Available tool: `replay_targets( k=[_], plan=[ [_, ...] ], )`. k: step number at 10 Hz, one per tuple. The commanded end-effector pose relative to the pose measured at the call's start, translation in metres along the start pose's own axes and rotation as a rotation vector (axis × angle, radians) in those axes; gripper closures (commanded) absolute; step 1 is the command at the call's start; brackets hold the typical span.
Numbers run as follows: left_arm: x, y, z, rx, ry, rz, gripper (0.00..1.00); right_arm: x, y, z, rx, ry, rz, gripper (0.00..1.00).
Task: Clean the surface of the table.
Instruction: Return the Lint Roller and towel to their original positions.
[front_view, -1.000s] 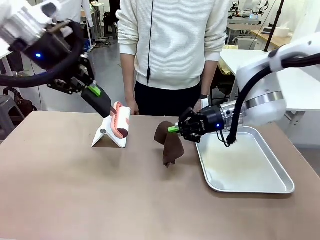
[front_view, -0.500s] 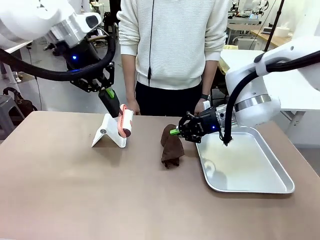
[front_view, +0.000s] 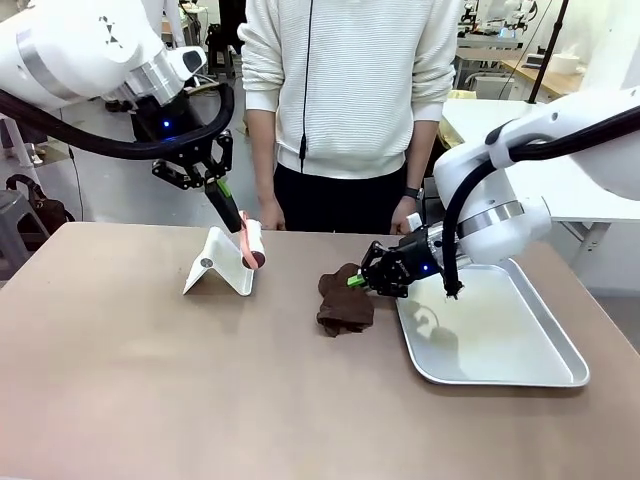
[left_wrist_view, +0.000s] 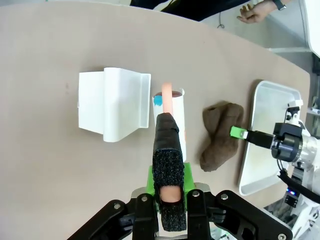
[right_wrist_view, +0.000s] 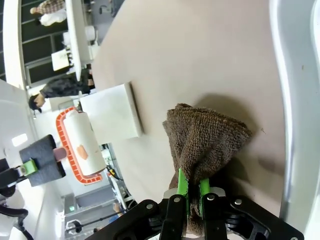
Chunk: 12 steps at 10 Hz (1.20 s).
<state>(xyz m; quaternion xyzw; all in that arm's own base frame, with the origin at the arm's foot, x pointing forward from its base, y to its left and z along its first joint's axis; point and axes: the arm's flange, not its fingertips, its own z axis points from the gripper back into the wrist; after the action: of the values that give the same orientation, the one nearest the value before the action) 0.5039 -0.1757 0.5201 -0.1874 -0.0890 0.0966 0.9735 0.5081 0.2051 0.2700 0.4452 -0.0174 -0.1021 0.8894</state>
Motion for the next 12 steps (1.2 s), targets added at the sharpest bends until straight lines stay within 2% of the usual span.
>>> replay_targets(
  k=[1,2,8,9,10,12],
  plan=[
    [0.0,-0.007,0.003,-0.038,0.036,0.004,0.78,0.001,0.002,0.003,0.022,-0.011,-0.019,0.91],
    [0.0,0.0,0.0,0.0,0.0,0.0,0.78,0.001,0.002,0.003,0.022,-0.011,-0.019,0.91],
    [0.001,0.0,-0.002,-0.001,0.01,0.001,0.78,0.001,0.002,0.003,0.022,-0.011,-0.019,0.91],
    [0.007,0.004,-0.015,0.028,0.026,-0.098,0.78,0.001,0.002,0.003,0.022,-0.011,-0.019,0.91],
    [0.01,0.004,-0.018,0.053,-0.019,-0.156,0.78,0.001,0.002,0.003,0.022,-0.011,-0.019,0.91],
    [0.014,0.004,-0.022,0.069,-0.019,-0.187,0.78,0.001,0.002,0.003,0.022,-0.011,-0.019,0.91]
  ],
)
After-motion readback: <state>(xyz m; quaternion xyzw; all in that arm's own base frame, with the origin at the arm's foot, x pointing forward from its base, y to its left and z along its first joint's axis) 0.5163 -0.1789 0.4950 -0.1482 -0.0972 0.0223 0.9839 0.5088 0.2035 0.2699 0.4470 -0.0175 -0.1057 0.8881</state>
